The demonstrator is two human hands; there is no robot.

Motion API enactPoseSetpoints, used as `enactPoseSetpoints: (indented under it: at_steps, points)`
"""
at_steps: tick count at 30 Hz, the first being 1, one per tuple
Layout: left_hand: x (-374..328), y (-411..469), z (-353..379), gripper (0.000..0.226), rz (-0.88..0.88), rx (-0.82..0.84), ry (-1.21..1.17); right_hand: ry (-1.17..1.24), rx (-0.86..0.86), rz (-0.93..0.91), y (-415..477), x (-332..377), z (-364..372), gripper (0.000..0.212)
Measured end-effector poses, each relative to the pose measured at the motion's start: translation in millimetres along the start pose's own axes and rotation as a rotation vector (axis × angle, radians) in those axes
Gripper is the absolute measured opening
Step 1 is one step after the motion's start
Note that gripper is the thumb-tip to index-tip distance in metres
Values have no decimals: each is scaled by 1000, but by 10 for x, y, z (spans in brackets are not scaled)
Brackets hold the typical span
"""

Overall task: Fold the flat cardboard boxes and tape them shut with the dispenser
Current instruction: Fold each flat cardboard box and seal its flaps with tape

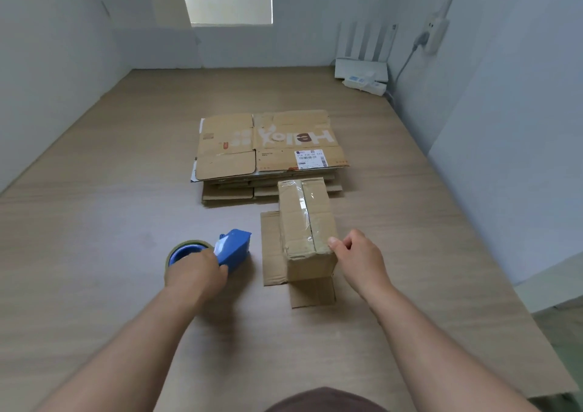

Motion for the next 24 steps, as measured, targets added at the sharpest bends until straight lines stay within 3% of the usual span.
enactPoseSetpoints:
  at_steps: [4, 7, 10, 12, 14, 18, 24]
  points:
    - [-44, -129, 47, 32, -9, -170, -44, -24, 2, -14, 0, 5, -16, 32]
    - [-422, -362, -140, 31, 201, -362, -315, -52, 4, -20, 7, -2, -16, 31]
    - [-916, -465, -186, 42, 317, -191, -764, -94, 12, -37, 12, 24, -34, 32]
    - [-1114, -383, -109, 47, 263, -105, -950, -114, 33, -43, 12, 47, -28, 34]
    - [-1193, -300, -46, 46, 169, -127, -1027, -165, 43, -39, 1, 95, -4, 38]
    - [-1263, -279, 39, 44, 29, -242, -982, -363, -35, -10, -47, 223, 85, 72]
    - [-1178, -160, 91, 43, -69, -260, -1035, -101, 103, -57, 60, 83, 65, 37]
Point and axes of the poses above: each hand's wrist, its own y-axis towards the middle knuckle, its own z-axis out of the palm, x = y × z, the point moved 3 cm from there along y, towards the middle knuckle, and after that the axes turned 9 degrees about z, right-handed, at the moved point
